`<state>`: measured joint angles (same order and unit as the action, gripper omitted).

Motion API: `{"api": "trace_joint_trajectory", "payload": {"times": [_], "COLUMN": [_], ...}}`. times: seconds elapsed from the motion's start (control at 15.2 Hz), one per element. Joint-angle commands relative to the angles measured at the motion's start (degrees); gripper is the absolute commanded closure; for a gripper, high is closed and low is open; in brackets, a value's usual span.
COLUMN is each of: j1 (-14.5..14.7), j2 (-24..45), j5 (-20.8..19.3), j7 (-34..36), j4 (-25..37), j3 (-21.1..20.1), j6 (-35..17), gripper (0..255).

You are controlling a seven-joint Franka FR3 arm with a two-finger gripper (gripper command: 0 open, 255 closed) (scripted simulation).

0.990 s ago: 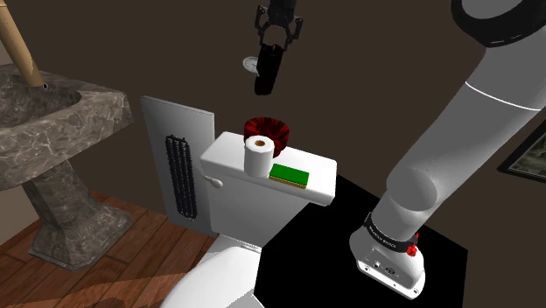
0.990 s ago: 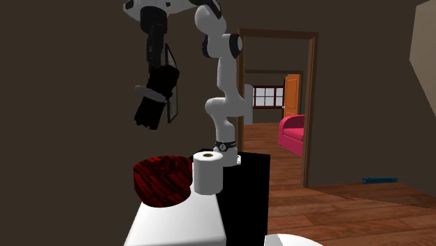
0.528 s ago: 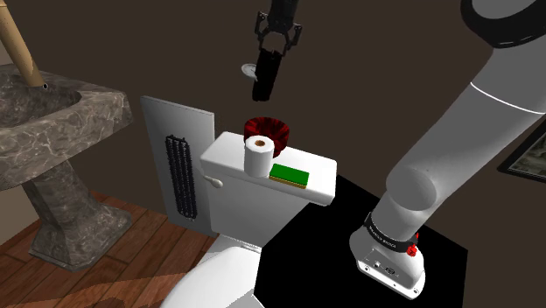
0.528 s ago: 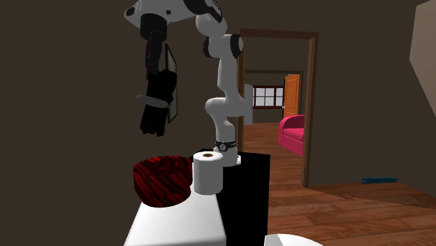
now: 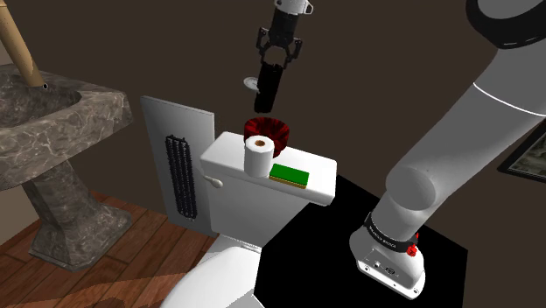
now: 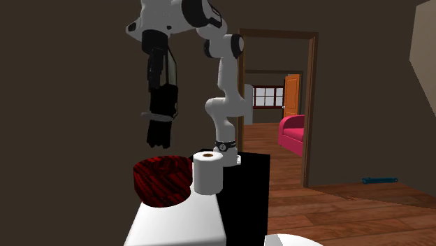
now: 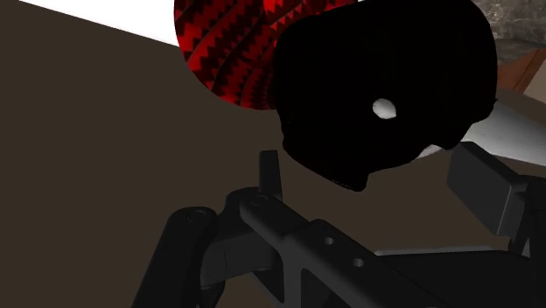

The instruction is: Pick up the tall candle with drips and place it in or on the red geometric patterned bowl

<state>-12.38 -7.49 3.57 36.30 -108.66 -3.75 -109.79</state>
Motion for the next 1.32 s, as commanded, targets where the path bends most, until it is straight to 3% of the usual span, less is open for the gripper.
{"api": "trace_joint_trajectory", "payload": {"times": [0.0,0.66,0.73,0.92,0.99,1.06,1.25], "j1": [-0.7,-1.1,-1.0,-0.8,-0.7,-1.0,-0.9], "j2": [3.9,4.1,4.8,4.2,7.3,4.1,3.2], "j5": [0.1,0.2,0.1,0.2,-0.1,0.2,0.1], "j7": [-0.3,-0.4,0.0,0.4,0.8,-0.4,-0.3], "j4": [-2.0,-3.9,-3.1,-4.3,-0.8,-3.9,0.7], "j3": [0.8,0.4,0.1,-0.1,-0.3,0.5,1.0], "j6": [-1.0,-3.2,-3.1,-3.7,-3.2,-3.2,2.5], "gripper": [255,255,0,0,0,0,0]}}
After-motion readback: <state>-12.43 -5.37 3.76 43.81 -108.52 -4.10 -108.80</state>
